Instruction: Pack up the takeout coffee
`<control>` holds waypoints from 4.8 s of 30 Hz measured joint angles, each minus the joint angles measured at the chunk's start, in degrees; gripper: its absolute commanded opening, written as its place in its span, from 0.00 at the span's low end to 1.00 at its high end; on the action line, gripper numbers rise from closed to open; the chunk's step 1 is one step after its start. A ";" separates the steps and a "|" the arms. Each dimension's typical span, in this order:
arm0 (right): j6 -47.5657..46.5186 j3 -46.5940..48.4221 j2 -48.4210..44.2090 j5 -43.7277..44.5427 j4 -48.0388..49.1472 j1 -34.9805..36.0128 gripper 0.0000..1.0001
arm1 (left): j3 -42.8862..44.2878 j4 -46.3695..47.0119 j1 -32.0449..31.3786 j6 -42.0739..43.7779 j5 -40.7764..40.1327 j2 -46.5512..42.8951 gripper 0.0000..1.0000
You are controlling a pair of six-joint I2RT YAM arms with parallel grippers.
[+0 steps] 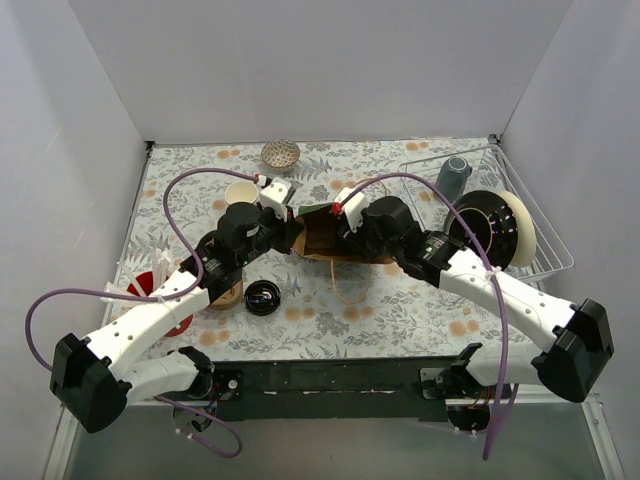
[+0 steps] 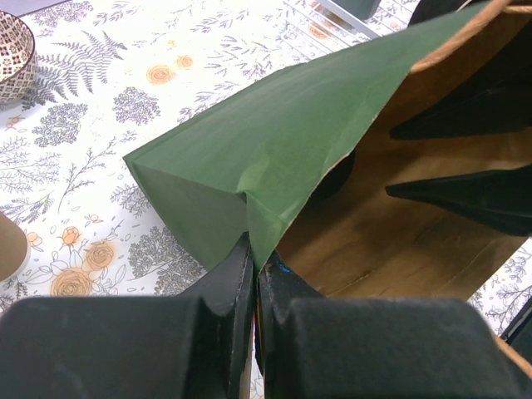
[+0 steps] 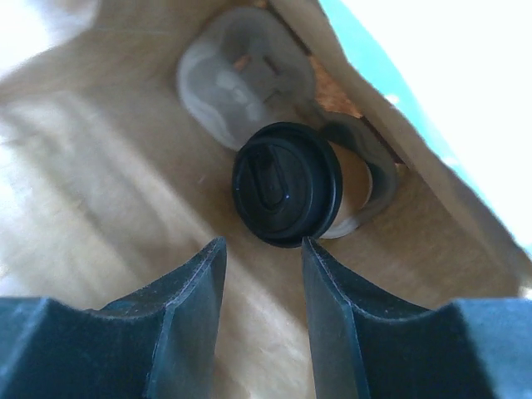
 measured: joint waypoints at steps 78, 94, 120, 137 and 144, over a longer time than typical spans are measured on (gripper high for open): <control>-3.34 10.03 22.34 -0.59 9.29 -1.40 0.23 | -3.65 -1.75 0.02 -3.06 0.87 -4.76 0.00; 2.16 8.87 16.92 -5.38 7.82 -2.78 0.38 | -6.97 -1.14 0.00 -4.04 0.68 -6.82 0.00; 4.83 8.74 21.90 -5.01 13.73 -2.80 0.64 | -7.08 -0.83 0.00 -4.74 1.33 -6.88 0.00; 6.03 8.85 25.46 -13.03 17.70 -3.17 0.40 | -7.13 -0.87 0.00 -7.19 -1.14 -6.67 0.00; 6.21 9.42 25.64 -13.46 18.32 -3.26 0.06 | -7.10 -0.90 0.00 -7.08 -1.27 -6.64 0.00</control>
